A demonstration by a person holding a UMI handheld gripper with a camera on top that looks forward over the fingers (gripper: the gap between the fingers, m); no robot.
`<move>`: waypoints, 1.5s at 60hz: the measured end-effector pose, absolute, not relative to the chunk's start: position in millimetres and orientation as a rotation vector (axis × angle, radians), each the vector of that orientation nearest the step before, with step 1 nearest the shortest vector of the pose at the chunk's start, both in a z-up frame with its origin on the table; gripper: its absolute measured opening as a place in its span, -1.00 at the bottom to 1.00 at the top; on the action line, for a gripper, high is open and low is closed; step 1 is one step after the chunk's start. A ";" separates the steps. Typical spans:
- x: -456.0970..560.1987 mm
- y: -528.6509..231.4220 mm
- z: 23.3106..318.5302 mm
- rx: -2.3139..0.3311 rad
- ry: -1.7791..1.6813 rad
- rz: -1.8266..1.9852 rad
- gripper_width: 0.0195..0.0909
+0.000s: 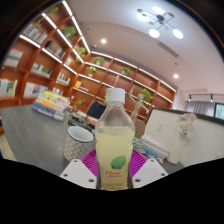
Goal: Pour water
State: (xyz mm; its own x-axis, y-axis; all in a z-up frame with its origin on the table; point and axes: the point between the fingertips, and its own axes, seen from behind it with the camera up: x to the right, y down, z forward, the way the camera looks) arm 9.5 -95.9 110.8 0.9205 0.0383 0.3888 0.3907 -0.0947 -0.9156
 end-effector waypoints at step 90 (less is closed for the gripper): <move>50.6 -6.6 164.4 -1.677 -0.396 -0.223 -0.51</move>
State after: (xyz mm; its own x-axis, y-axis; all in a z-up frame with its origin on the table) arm 50.6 -6.6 164.4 0.9201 0.1299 0.3696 0.3835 -0.1056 -0.9175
